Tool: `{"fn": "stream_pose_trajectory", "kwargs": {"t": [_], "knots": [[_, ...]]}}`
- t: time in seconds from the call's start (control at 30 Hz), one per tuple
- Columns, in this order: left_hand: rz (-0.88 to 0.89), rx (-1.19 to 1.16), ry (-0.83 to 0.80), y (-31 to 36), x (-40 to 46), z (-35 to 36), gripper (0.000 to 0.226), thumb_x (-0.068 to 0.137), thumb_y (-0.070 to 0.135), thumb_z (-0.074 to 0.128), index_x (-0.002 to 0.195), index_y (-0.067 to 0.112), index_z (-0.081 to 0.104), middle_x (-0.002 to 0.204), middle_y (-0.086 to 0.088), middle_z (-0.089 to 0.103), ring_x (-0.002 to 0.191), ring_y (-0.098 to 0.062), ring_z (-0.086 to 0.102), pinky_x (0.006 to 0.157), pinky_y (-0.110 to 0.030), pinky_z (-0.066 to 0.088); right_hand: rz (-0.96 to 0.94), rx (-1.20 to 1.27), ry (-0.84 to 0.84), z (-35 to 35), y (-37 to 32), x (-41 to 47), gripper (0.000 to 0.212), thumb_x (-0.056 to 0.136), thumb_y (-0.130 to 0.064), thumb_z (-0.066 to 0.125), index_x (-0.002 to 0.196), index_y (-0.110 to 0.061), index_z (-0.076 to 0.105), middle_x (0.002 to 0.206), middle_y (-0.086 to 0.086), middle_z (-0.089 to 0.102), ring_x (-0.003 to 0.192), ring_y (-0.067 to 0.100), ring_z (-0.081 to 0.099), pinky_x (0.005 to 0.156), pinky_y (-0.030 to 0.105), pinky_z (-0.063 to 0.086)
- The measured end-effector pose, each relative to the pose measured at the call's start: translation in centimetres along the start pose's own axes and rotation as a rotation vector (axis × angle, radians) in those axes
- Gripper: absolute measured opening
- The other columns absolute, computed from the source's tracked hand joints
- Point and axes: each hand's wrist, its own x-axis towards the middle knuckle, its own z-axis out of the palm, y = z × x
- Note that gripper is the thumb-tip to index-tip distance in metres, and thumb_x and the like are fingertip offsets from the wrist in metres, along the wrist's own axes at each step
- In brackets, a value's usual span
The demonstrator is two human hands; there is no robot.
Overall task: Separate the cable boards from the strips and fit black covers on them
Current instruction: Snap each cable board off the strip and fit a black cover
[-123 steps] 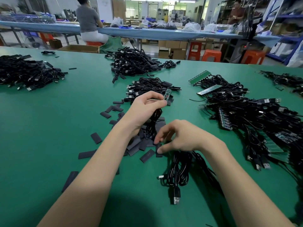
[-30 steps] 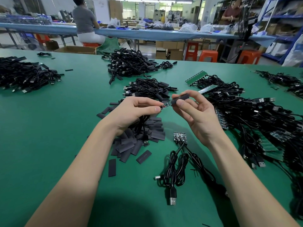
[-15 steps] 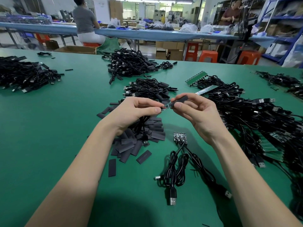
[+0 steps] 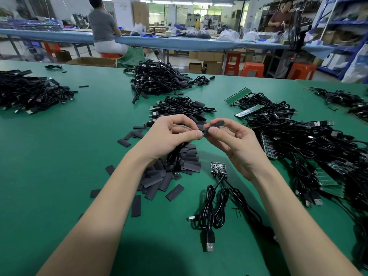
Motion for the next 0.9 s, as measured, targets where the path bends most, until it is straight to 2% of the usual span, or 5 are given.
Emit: {"fn": "stream_pose_trajectory", "kwargs": {"t": [0.3, 0.43, 0.6, 0.73, 0.9], "knots": [[0.227, 0.133, 0.095, 0.0, 0.1, 1.8, 0.006, 0.083, 0.006, 0.080, 0.086, 0.003, 0.076, 0.078, -0.002, 0.076, 0.068, -0.006, 0.066, 0.066, -0.019, 0.051, 0.057, 0.175, 0.147, -0.2, 0.4, 0.2, 0.023, 0.077, -0.011, 0.075, 0.099, -0.009, 0.070, 0.097, 0.010, 0.076, 0.084, 0.014, 0.072, 0.080, 0.020, 0.057], [0.242, 0.144, 0.133, 0.0, 0.1, 1.8, 0.004, 0.083, 0.007, 0.081, 0.084, 0.005, 0.078, 0.079, -0.003, 0.076, 0.070, -0.010, 0.068, 0.070, -0.026, 0.056, 0.046, 0.142, 0.134, -0.1, 0.2, 0.2, 0.022, 0.078, -0.011, 0.076, 0.100, -0.009, 0.071, 0.098, 0.010, 0.076, 0.085, 0.015, 0.072, 0.079, 0.020, 0.056], [0.229, 0.128, 0.135, -0.1, 0.1, 1.7, 0.005, 0.082, 0.008, 0.082, 0.085, 0.006, 0.079, 0.079, 0.004, 0.077, 0.071, -0.004, 0.069, 0.070, -0.016, 0.051, 0.066, 0.046, 0.075, 0.3, 0.1, -0.1, 0.015, 0.074, -0.018, 0.079, 0.088, -0.018, 0.076, 0.099, 0.008, 0.076, 0.087, 0.014, 0.070, 0.082, 0.023, 0.056], [0.222, 0.096, 0.108, 0.0, 0.1, 1.4, 0.006, 0.082, 0.009, 0.082, 0.085, 0.008, 0.077, 0.080, 0.004, 0.077, 0.074, -0.008, 0.072, 0.071, -0.018, 0.052, 0.090, -0.027, 0.064, 0.3, 0.0, -0.2, 0.011, 0.076, -0.021, 0.078, 0.086, -0.022, 0.075, 0.099, 0.004, 0.075, 0.079, 0.012, 0.063, 0.078, 0.024, 0.055], [0.173, 0.048, 0.064, 0.2, 0.1, 0.7, 0.013, 0.077, 0.015, 0.087, 0.082, 0.009, 0.076, 0.078, -0.003, 0.077, 0.075, -0.013, 0.074, 0.072, -0.018, 0.053, 0.141, 0.068, 0.015, 0.4, -0.2, -0.4, 0.009, 0.077, -0.019, 0.077, 0.085, -0.021, 0.078, 0.098, 0.003, 0.076, 0.075, 0.008, 0.064, 0.075, 0.021, 0.056]]}}
